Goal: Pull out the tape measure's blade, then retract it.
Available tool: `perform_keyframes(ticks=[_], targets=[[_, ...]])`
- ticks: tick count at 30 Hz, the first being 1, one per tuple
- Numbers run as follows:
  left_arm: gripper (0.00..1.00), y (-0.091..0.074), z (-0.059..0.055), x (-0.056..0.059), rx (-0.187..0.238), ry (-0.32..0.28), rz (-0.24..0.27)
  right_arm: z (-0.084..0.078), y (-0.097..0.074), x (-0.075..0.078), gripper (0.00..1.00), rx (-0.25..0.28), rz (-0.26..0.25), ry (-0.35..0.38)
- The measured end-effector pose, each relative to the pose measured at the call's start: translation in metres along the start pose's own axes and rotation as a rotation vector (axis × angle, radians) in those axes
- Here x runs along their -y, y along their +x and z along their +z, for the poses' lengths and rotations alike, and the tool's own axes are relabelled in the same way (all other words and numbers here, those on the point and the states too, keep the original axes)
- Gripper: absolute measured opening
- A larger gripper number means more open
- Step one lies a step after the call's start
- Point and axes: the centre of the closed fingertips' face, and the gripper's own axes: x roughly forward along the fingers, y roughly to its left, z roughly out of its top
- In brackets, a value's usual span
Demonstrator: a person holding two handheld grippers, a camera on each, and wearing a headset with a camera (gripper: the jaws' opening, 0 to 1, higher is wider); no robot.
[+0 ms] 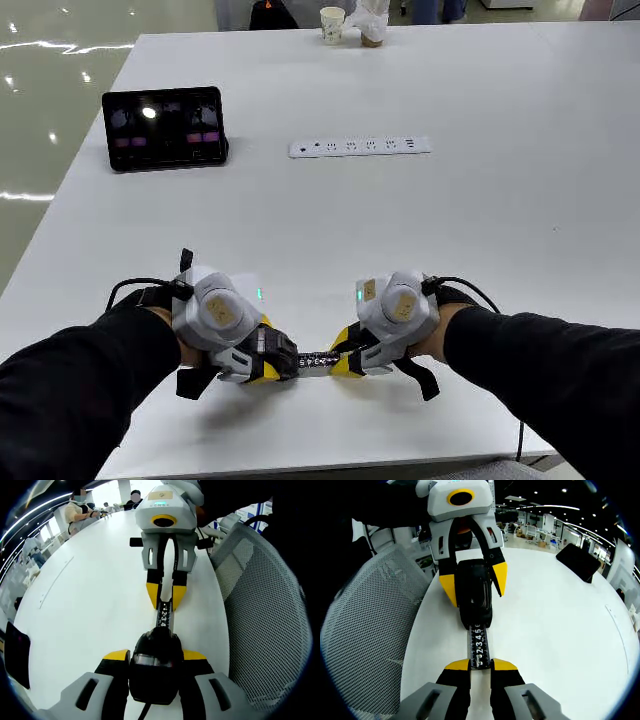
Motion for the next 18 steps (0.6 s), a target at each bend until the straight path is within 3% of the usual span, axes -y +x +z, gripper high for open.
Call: perform_keyframes(ticks=[18], targets=[[0.33, -0.0006, 0.0004, 0.0008, 0.007, 0.001, 0.003, -0.0054, -0.0056, -0.0026, 0.11, 0.008, -0.006, 0.010]])
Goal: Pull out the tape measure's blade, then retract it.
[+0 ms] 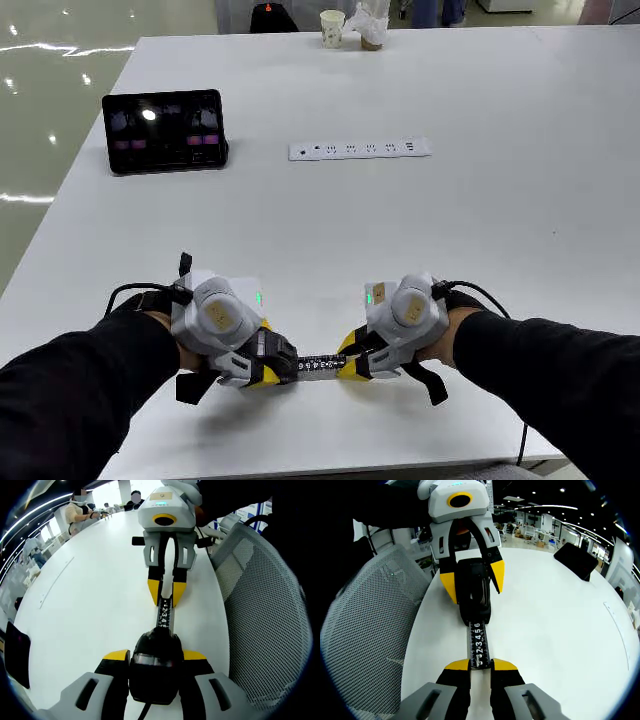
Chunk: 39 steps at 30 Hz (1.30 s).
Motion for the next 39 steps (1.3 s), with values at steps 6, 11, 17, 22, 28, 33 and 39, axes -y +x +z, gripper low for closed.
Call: perform_keyframes(ticks=[6, 11, 17, 22, 28, 33, 39], targets=[[0.33, 0.000, 0.000, 0.000, 0.001, 0.001, 0.000, -0.004, -0.004, -0.001, 0.11, -0.002, 0.001, -0.001], [0.33, 0.000, 0.000, 0.000, 0.002, 0.000, 0.002, -0.008, -0.009, 0.000, 0.11, -0.004, 0.002, 0.006], [0.33, 0.000, 0.000, 0.000, 0.001, -0.001, 0.000, -0.011, -0.011, 0.000, 0.11, -0.006, 0.002, 0.007], [0.33, 0.000, 0.000, 0.000, 0.000, -0.002, 0.000, -0.013, -0.013, 0.001, 0.11, -0.003, -0.001, 0.011], [0.33, 0.000, 0.000, 0.000, 0.000, -0.003, 0.001, -0.017, -0.016, 0.002, 0.11, -0.004, -0.004, 0.010], [0.33, 0.000, 0.000, 0.000, 0.001, -0.004, 0.002, -0.019, -0.020, 0.002, 0.11, -0.004, -0.004, 0.013], [0.33, 0.000, 0.000, 0.000, 0.001, -0.004, 0.001, -0.022, -0.023, 0.003, 0.11, -0.004, -0.008, 0.017]])
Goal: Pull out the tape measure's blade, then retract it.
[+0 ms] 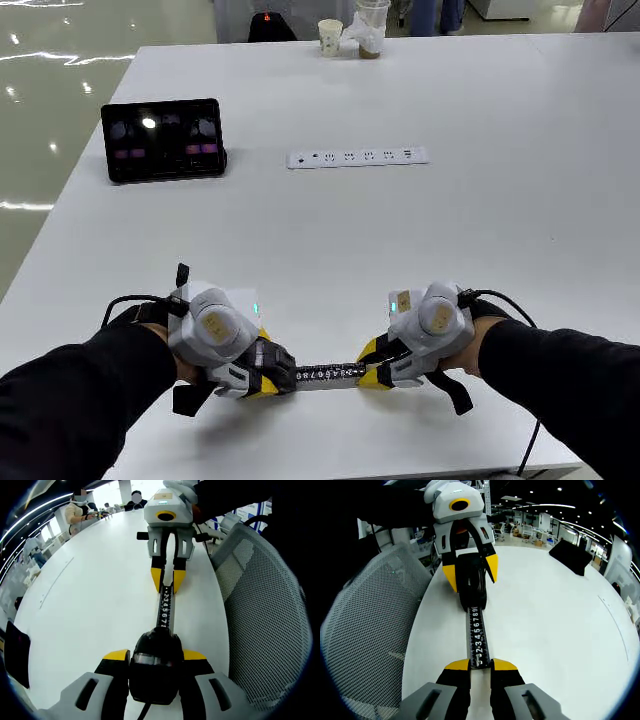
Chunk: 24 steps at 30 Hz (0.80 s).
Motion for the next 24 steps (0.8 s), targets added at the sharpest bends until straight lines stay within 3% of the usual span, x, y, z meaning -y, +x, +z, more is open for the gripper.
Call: perform_keyframes(ticks=[24], targets=[[0.33, 0.000, 0.001, 0.001, 0.003, 0.000, -0.001, -0.015, -0.014, 0.003, 0.11, -0.004, -0.012, 0.027]])
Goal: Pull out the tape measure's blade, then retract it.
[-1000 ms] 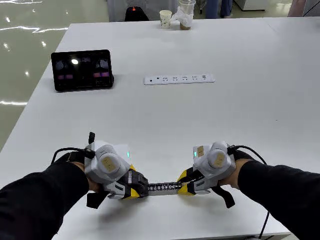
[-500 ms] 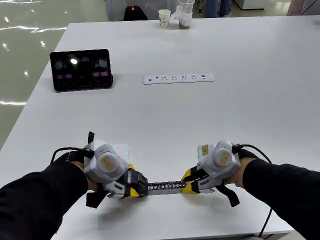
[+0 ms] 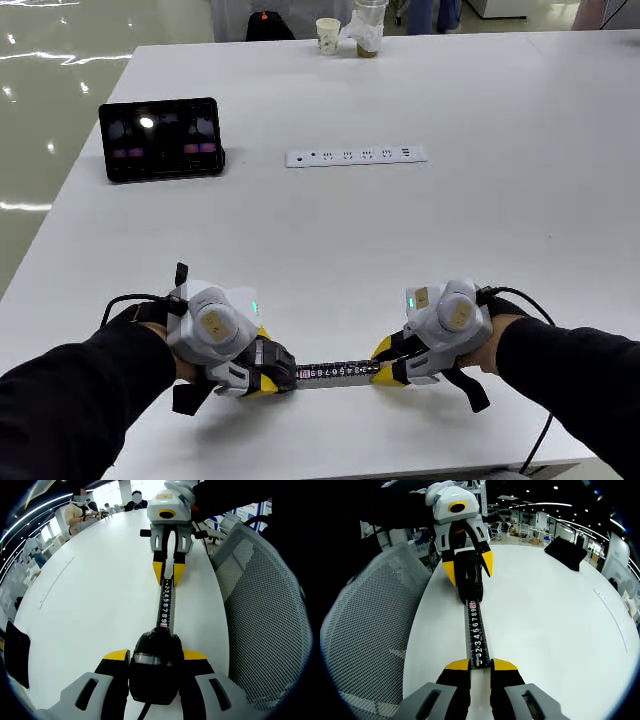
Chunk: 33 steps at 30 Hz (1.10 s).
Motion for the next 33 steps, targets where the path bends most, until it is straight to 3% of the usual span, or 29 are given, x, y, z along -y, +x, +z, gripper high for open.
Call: perform_keyframes(ticks=[33], targets=[[0.33, 0.0010, -0.0008, -0.0002, 0.006, -0.005, 0.001, -0.0097, -0.0065, 0.0000, 0.11, -0.002, -0.007, 0.000]])
